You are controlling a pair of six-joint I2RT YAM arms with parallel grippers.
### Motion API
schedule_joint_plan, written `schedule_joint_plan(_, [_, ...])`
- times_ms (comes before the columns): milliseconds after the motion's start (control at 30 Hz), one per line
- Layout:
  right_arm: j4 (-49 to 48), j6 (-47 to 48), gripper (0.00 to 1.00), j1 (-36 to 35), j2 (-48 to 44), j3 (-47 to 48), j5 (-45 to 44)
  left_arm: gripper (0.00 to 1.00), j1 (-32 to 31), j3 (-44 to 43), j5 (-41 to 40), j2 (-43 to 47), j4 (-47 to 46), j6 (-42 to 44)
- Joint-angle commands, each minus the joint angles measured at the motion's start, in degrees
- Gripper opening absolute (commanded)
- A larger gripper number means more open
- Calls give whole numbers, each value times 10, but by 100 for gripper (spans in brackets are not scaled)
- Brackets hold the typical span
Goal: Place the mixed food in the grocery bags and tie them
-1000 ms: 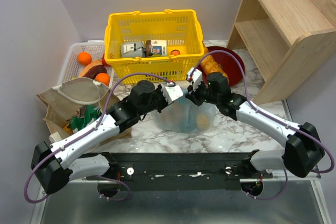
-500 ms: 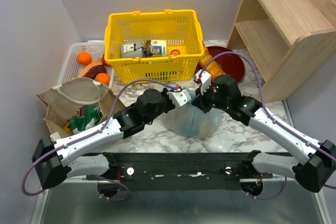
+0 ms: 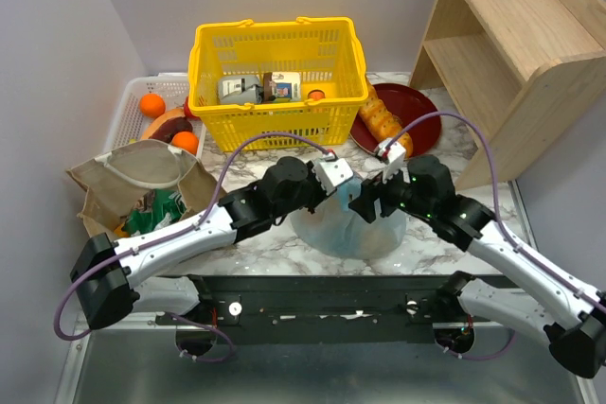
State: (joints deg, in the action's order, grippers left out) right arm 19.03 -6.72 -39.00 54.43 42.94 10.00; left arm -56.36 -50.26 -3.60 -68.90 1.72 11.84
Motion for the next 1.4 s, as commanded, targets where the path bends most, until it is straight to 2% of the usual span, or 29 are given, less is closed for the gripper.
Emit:
schedule_joint_plan(0, [8,-47,82,1,-71,53,-1,0,26,-55,87,-14,53,-99])
schedule_joint_plan(167, [64,-125,92,1,-125,80,-42,0,71,-60,165,-7,57,-152])
schedule_joint_plan(233, [61,-197,95,1,-147,69,-54,0,92,-63,199,-5,53,-170])
schedule_joint_plan(300, [31,-284,99,1,-154,57,-41,0,116,-65,248,-11,51,-189])
schedule_joint_plan(333, [4,-315,100,1,-156,29,-5,0,120,-69,256,-15,55,-191])
schedule_joint_plan(433, [-138,-464,100,0,-155,-53,54,0,125,-88,279,-30,78,-200])
schedule_joint_plan(467, [-206,-496,100,-3,-156,-78,57,0,127,-92,288,-34,81,-204])
schedule_joint_plan(500, [-232,-545,100,-5,-159,-97,52,0,130,-97,307,-39,82,-212])
schedule_joint_plan(600, [-261,-589,100,-12,-169,-144,19,0,136,-99,343,-43,80,-223])
schedule_joint_plan(833, [-356,-666,100,-16,-180,-210,-11,0,150,-85,351,-39,58,-242])
schedule_joint_plan(933, [-369,-647,93,-16,-161,-204,-17,0,158,-74,374,-35,27,-257])
schedule_joint_plan(967, [-369,-640,83,-16,-156,-201,-20,0,161,-74,387,-35,25,-260])
schedule_joint_plan(1133, [-368,-591,66,-17,-117,-187,-32,0,164,-77,402,-37,19,-273])
schedule_joint_plan(1167, [-370,-589,59,-17,-113,-185,-30,0,164,-76,402,-35,16,-274])
schedule_joint_plan(1233, [-371,-573,51,-18,-106,-182,-25,0,165,-70,399,-31,3,-279])
schedule_joint_plan(1267, [-362,-569,38,-20,-98,-177,-26,0,166,-67,397,-28,-5,-281])
schedule_joint_plan(1333, [-360,-557,24,-24,-88,-177,-31,0,168,-57,394,-25,-14,-293])
schedule_joint_plan(1367, [-361,-554,12,-27,-80,-176,-32,0,167,-56,394,-23,-25,-297])
